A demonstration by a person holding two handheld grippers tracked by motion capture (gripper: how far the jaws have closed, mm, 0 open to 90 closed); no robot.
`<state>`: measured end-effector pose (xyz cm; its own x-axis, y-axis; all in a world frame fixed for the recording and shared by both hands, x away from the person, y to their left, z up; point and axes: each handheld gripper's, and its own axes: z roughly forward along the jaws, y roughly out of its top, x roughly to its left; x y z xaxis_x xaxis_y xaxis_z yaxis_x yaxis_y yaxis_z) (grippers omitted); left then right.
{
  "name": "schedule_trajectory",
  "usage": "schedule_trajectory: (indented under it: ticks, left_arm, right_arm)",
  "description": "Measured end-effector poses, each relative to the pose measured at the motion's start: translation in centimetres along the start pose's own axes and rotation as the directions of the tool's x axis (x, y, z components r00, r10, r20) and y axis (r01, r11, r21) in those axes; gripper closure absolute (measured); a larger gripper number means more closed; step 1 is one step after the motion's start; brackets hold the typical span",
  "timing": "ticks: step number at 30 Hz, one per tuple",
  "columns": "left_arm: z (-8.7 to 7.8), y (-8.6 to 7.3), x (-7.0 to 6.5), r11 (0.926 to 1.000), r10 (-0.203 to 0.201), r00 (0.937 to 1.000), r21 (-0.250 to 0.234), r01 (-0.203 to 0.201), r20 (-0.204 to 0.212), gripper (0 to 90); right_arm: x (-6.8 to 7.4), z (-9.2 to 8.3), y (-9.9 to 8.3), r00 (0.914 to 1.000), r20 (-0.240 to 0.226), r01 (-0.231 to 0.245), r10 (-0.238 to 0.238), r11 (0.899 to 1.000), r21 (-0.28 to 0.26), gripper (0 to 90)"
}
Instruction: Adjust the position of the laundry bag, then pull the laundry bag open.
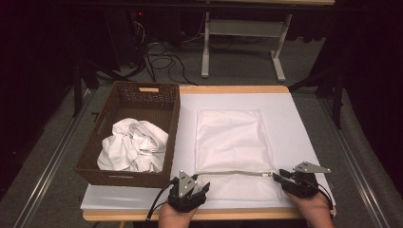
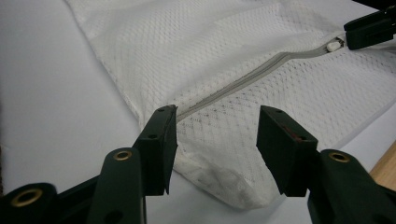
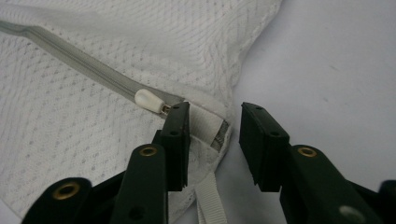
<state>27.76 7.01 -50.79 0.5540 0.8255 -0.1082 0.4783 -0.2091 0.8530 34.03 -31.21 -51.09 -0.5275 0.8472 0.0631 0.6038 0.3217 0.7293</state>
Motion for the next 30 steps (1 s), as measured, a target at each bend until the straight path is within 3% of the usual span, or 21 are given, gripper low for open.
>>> schedule_trajectory:
  ticks: [7, 10, 20, 24, 30]
  left_arm:
    - [-0.5, 0.3, -0.1, 0.9996, -0.001, 1.0000, -0.027, 0.001, 0.003, 46.8]
    - [-0.5, 0.4, 0.0, 0.9991, -0.024, 0.9997, -0.035, 0.024, 0.012, 45.8]
    - [-0.4, 0.3, -0.2, 0.9995, -0.011, 0.9999, -0.030, 0.012, 0.011, 45.6]
    - [-0.3, 0.5, -0.3, 0.9990, -0.024, 0.9997, -0.039, 0.024, 0.005, 46.0]
    - [-0.2, 0.4, -0.9, 0.9992, 0.019, 0.9997, -0.036, -0.019, -0.014, 48.6]
  right_arm:
    - [0.9, 0.0, 0.1, 0.9974, -0.005, 0.071, -0.071, 0.997, 0.020, 84.6]
    - [0.9, 0.0, 0.2, 0.9970, -0.004, 0.077, -0.077, 0.997, 0.018, 85.3]
    - [1.5, -0.8, 0.4, 0.9971, -0.013, 0.074, -0.075, 0.997, -0.037, 85.8]
    - [1.6, -1.2, 0.4, 0.9968, -0.023, 0.076, -0.077, 0.996, -0.055, 85.8]
    - [1.8, -1.9, 0.6, 0.9977, -0.028, 0.060, -0.062, 0.994, -0.093, 85.8]
